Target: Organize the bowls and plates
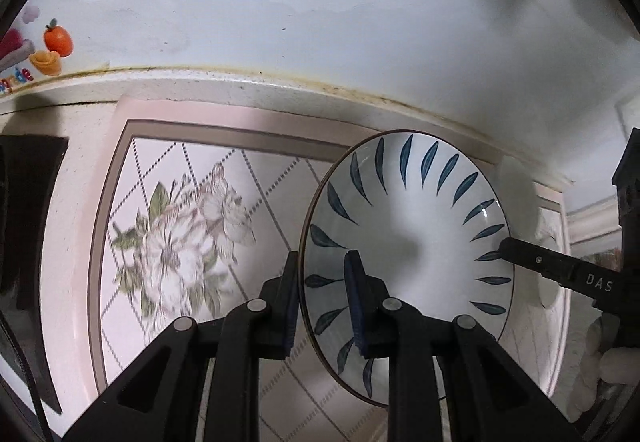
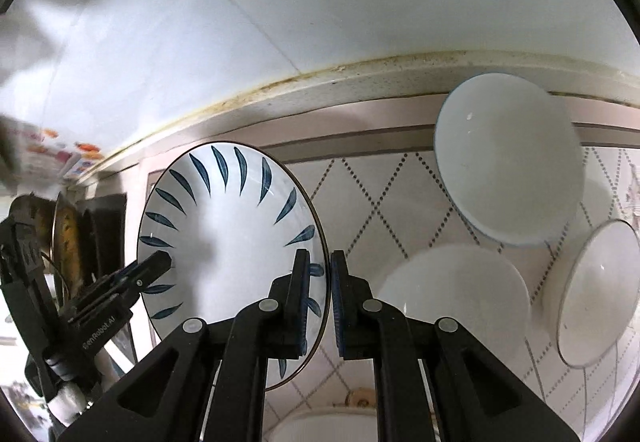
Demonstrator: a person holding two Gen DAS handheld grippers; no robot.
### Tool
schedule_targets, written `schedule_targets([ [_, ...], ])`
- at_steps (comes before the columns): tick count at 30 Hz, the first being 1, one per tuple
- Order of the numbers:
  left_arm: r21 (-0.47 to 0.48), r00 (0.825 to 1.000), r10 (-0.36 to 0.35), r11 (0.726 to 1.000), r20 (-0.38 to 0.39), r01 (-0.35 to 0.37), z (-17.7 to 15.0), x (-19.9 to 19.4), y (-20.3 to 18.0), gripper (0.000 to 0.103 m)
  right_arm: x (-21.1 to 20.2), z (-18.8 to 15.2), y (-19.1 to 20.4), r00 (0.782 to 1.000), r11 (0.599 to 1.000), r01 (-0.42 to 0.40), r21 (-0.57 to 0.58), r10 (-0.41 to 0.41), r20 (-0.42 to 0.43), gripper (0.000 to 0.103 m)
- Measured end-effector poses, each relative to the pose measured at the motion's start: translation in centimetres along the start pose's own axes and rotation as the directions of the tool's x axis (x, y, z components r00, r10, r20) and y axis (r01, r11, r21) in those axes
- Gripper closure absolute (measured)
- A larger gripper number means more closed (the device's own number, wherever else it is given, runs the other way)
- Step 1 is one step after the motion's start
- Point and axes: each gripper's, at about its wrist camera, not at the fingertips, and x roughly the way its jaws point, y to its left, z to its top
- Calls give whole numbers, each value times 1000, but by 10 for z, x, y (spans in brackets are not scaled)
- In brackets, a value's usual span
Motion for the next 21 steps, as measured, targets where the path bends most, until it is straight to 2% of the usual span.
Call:
schedule_targets([
  [10, 32, 999, -32, 999, 15, 32, -60, -40, -29, 84, -55, -76, -8, 1000, 999, -29, -44, 29, 1, 91],
  [16, 58, 999, -41, 997, -21, 42, -102, -39, -49, 84, -78, -130, -32, 999, 999, -41, -30, 41, -2, 91],
  [21, 87, 997, -20, 996, -77, 26, -135, -23, -64, 84, -74, -167, -56, 999, 999, -32, -23, 31, -35, 91],
])
